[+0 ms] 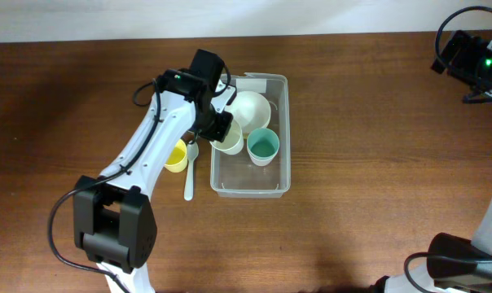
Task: Pack container
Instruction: 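Carry the white cup into the container beside the green cup and release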
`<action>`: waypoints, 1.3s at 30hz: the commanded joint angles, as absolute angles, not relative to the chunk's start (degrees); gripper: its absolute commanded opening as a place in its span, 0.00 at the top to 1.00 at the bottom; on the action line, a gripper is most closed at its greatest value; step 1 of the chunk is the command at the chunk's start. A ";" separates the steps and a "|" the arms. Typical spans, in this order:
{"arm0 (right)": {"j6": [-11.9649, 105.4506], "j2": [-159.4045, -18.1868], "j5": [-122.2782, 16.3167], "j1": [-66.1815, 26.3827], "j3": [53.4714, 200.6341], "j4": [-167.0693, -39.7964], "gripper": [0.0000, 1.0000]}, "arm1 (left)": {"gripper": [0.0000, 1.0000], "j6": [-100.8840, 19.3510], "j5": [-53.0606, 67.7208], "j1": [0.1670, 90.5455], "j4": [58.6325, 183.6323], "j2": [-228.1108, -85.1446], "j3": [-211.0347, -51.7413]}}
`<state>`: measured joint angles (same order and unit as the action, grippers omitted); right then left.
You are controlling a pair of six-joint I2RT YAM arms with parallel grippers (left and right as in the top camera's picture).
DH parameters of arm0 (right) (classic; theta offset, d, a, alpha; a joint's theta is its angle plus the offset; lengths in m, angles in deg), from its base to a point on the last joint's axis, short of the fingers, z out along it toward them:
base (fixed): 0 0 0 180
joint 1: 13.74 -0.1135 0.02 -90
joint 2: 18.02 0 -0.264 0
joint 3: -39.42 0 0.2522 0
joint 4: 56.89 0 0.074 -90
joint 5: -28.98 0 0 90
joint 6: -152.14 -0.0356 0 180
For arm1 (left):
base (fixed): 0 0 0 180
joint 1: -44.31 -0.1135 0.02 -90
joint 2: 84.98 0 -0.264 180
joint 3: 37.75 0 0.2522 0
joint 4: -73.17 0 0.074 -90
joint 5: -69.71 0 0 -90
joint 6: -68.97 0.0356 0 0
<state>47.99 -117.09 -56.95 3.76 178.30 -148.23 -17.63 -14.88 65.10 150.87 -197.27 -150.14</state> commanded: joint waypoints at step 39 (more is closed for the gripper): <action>48.21 -116.85 -57.21 3.91 178.43 -148.03 0.01 | 0.60 -18.96 -24.58 67.79 172.88 -200.53 -179.25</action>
<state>47.99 -117.09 -56.93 3.76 178.30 -148.23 -18.68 -18.68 68.54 167.17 -202.65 -170.40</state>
